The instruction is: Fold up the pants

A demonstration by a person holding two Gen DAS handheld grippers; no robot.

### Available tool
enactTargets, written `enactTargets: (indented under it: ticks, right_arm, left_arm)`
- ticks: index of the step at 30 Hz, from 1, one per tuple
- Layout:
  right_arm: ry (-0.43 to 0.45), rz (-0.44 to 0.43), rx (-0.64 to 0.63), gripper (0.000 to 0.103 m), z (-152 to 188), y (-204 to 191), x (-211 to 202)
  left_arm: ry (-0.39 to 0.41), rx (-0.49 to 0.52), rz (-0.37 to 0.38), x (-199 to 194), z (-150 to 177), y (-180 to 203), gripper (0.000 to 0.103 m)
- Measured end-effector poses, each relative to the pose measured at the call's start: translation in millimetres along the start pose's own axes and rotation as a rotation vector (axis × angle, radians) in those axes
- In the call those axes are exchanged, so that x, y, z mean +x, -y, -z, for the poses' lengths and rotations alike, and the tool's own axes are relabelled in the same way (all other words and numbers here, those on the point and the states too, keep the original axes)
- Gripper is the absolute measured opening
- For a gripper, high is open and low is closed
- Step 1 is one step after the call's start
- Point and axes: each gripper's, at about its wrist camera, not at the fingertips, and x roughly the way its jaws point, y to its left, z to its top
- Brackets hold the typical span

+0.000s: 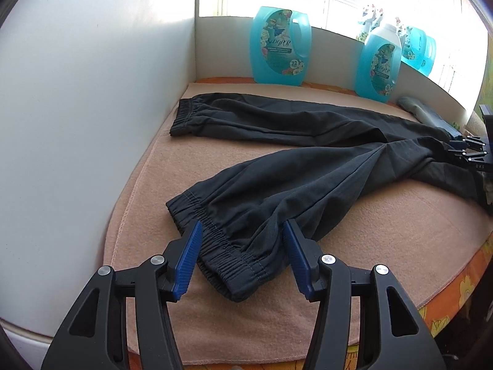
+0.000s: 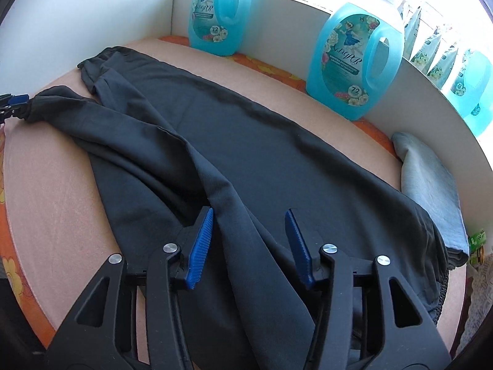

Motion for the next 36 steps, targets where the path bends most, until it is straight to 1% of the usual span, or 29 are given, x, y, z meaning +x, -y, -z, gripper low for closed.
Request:
enactTargets:
  ticks: [3, 4, 6, 8, 10, 13, 14, 15, 16, 17, 18, 20, 21, 22, 24, 26, 27, 31, 36]
  right_arm:
    - [-0.009, 0.001, 0.006, 0.039, 3, 1, 7]
    - [-0.013, 0.0, 0.012, 0.029, 4, 1, 9]
    - [-0.03, -0.005, 0.025, 0.013, 5, 2, 14]
    - [-0.034, 0.003, 0.023, 0.013, 5, 1, 17]
    - [-0.035, 0.003, 0.02, 0.013, 5, 0, 18]
    - [-0.029, -0.008, 0.034, 0.013, 6, 2, 17]
    - [-0.03, -0.014, 0.039, 0.013, 6, 3, 17]
    - [-0.03, -0.02, 0.042, 0.013, 6, 4, 17]
    - [-0.031, -0.026, 0.042, 0.013, 6, 4, 16]
    - [-0.03, -0.03, 0.039, 0.013, 6, 5, 16]
    - [-0.024, -0.03, 0.037, 0.013, 6, 5, 14]
    - [-0.015, -0.051, 0.044, 0.023, 7, 6, 11]
    - [-0.01, -0.055, 0.052, 0.036, 8, 7, 10]
    - [-0.003, -0.053, 0.054, 0.041, 8, 7, 9]
    - [-0.013, -0.055, 0.052, 0.041, 8, 7, 10]
    - [-0.021, -0.063, 0.055, 0.023, 8, 6, 10]
    - [-0.023, -0.057, 0.059, 0.009, 9, 5, 10]
    - [0.036, -0.042, 0.087, 0.006, 10, 8, -9]
    - [0.146, -0.006, 0.097, 0.005, 4, 10, -54]
  left_arm:
    - [-0.024, 0.045, 0.009, -6, 8, 7, 0.053]
    - [-0.027, 0.051, 0.015, -10, 11, 8, 0.053]
    - [-0.03, 0.069, 0.023, -15, 15, 11, 0.053]
    - [-0.041, 0.106, 0.018, -17, 18, 15, 0.053]
    - [-0.066, 0.145, -0.011, -13, 23, 18, 0.053]
    - [-0.086, 0.152, -0.045, -3, 24, 15, 0.053]
    - [-0.084, 0.156, -0.048, 0, 24, 15, 0.048]
    - [-0.068, 0.162, -0.046, 1, 24, 15, 0.04]
    - [-0.061, 0.171, -0.053, 3, 23, 15, 0.025]
    - [-0.051, 0.168, -0.051, 4, 22, 15, 0.021]
    - [-0.041, 0.153, -0.049, 5, 21, 14, 0.019]
    - [-0.006, 0.104, -0.05, 2, 16, 10, 0.015]
    - [0.021, 0.069, -0.047, -1, 13, 7, 0.014]
    - [0.051, 0.034, -0.047, -5, 9, 4, 0.011]
    - [0.103, -0.009, -0.051, -11, 1, 0, 0.01]
    - [0.127, -0.022, -0.053, -13, -7, -1, 0.01]
    - [0.135, -0.02, -0.058, -13, -10, 0, 0.01]
    - [0.164, -0.014, -0.072, -16, -20, 2, 0.01]
    - [0.232, -0.039, -0.085, -31, -40, -3, 0.009]
